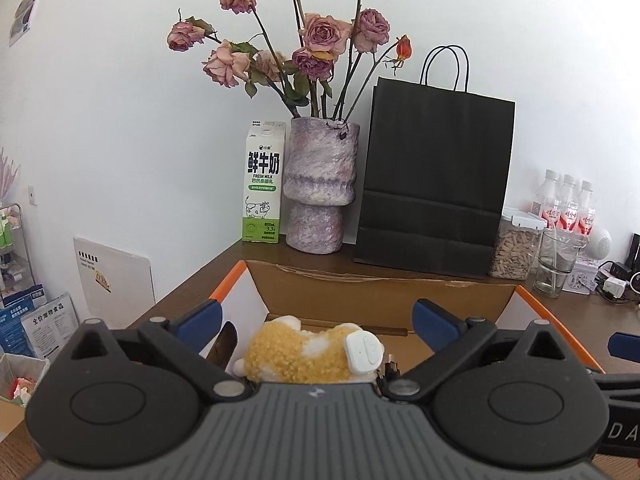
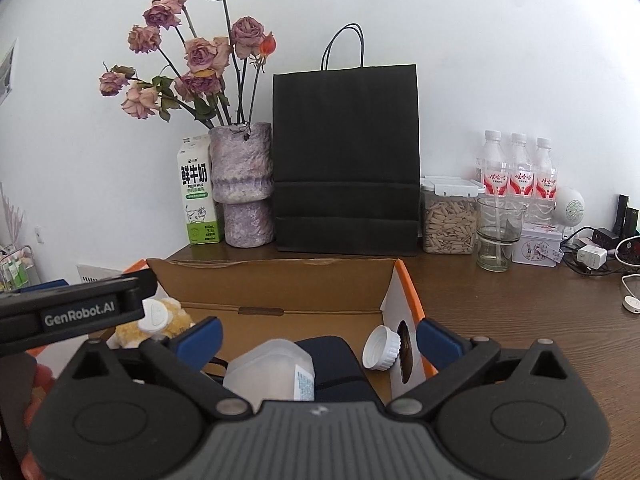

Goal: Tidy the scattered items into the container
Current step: 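Release the container with the right tool while the left tool drops the cap, then withdraw both tools from the box toward the remaining items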

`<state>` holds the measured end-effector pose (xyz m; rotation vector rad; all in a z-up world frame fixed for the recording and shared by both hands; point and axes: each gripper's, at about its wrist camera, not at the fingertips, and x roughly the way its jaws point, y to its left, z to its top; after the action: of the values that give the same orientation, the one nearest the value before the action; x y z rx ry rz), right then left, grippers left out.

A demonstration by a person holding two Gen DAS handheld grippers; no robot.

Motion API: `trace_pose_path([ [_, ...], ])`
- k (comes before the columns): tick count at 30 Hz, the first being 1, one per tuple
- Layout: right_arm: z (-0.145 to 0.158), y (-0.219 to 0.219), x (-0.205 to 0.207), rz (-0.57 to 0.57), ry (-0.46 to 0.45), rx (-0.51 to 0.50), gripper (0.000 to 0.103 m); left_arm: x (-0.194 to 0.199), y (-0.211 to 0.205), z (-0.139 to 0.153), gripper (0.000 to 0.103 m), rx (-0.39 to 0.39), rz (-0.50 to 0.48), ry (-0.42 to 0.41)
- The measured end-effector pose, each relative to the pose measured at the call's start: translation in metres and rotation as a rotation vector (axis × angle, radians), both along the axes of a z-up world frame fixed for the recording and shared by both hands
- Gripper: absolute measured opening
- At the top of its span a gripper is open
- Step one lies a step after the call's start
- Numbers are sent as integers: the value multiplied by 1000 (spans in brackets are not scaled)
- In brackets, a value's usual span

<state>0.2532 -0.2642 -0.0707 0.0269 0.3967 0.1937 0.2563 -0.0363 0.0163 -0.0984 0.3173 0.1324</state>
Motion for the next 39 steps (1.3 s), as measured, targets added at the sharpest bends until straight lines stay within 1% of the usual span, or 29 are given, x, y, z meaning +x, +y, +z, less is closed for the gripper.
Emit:
trace_pose_path([
  [5,-1,-1,-2,-9,1,-2,103,-2,5,-3,103,-13,14,-1],
  [8,-1,-2,-3,-9,1,0,103,-5,5,-5,103,-6,17,-8],
  [15,-2,-4,-6,-8,-3,-1,103,-11,2,-10,103,17,-14,-8],
  [21,-4,-11,-19,-8,-26,-3,103,-24,3,-11,103,25,-20,-53],
  [26,-2,-15,-32,-2,-60,-4,103,-35,8,-12,103,35,-3,-88],
  [33,-5,-15,-46,1,-73,-45,103,-45,19,-18,103,40,37,-79],
  [39,-14,-25,-63,-18,-74,-43,103,-61,28,-20,103,32,60,-88],
])
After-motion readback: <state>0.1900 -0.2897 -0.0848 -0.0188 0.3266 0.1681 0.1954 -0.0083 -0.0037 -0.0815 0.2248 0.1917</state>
